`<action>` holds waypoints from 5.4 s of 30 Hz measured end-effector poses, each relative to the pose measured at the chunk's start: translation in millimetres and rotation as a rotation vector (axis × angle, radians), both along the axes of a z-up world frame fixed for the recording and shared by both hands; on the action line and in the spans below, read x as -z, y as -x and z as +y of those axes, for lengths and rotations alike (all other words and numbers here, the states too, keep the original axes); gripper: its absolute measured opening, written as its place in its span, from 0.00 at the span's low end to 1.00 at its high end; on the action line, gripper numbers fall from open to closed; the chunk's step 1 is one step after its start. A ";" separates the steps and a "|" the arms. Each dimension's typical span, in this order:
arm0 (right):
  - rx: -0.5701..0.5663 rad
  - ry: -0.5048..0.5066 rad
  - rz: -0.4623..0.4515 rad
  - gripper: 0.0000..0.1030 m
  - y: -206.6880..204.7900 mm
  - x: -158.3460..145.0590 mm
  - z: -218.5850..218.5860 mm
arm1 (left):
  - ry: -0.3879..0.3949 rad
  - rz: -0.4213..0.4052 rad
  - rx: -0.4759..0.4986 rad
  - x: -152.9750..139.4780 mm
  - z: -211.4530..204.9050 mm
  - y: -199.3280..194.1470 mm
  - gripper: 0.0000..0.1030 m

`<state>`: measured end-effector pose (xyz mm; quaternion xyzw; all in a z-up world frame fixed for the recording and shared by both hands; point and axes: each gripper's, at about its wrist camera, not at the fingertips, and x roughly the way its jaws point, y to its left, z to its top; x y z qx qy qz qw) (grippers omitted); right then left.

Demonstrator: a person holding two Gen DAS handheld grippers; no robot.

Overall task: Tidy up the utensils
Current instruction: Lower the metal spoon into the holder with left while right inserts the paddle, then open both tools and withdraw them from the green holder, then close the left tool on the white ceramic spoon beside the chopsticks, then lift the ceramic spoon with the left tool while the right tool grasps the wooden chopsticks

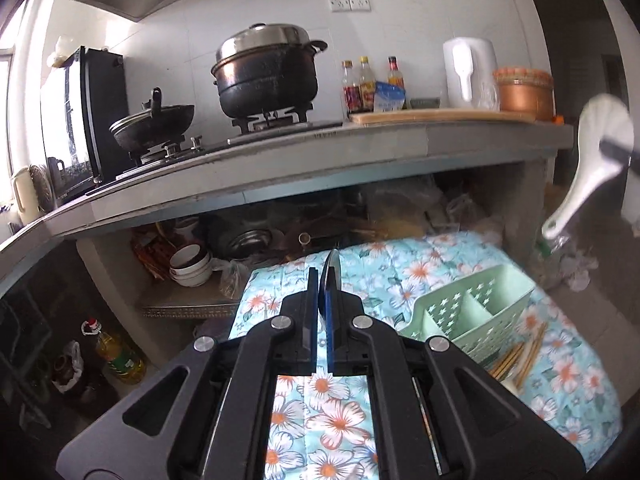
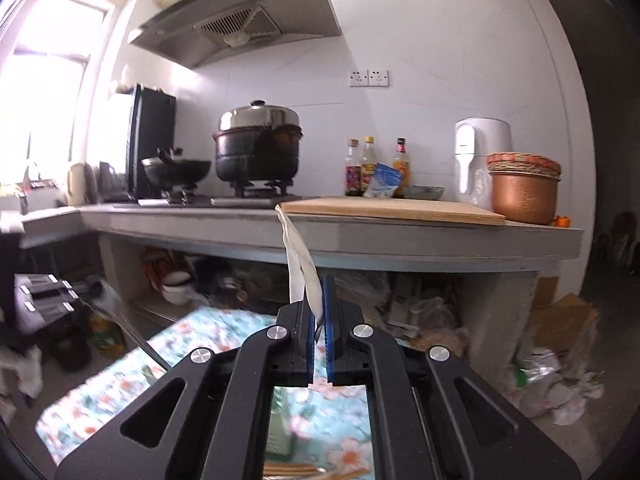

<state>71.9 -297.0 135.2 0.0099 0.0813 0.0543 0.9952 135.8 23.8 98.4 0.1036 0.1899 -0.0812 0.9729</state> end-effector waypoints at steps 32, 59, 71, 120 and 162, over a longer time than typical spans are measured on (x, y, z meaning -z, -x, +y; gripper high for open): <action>-0.152 -0.070 0.402 0.34 -118.2 102.0 33.7 | 0.251 0.105 -0.021 51.3 25.1 -36.1 0.58; 0.145 -0.023 0.373 0.94 29.5 134.7 21.2 | 0.336 0.290 0.051 117.9 14.0 26.9 0.71; 0.203 0.044 0.370 0.94 33.9 152.4 31.7 | 0.430 0.400 0.135 151.6 11.1 27.2 0.77; 0.222 -0.113 0.597 0.94 17.0 214.8 -3.1 | -0.244 0.340 0.420 193.4 -138.6 46.2 0.19; 0.227 -0.127 0.624 0.94 10.9 223.7 -4.7 | -0.132 0.357 0.366 204.5 -141.5 15.4 0.09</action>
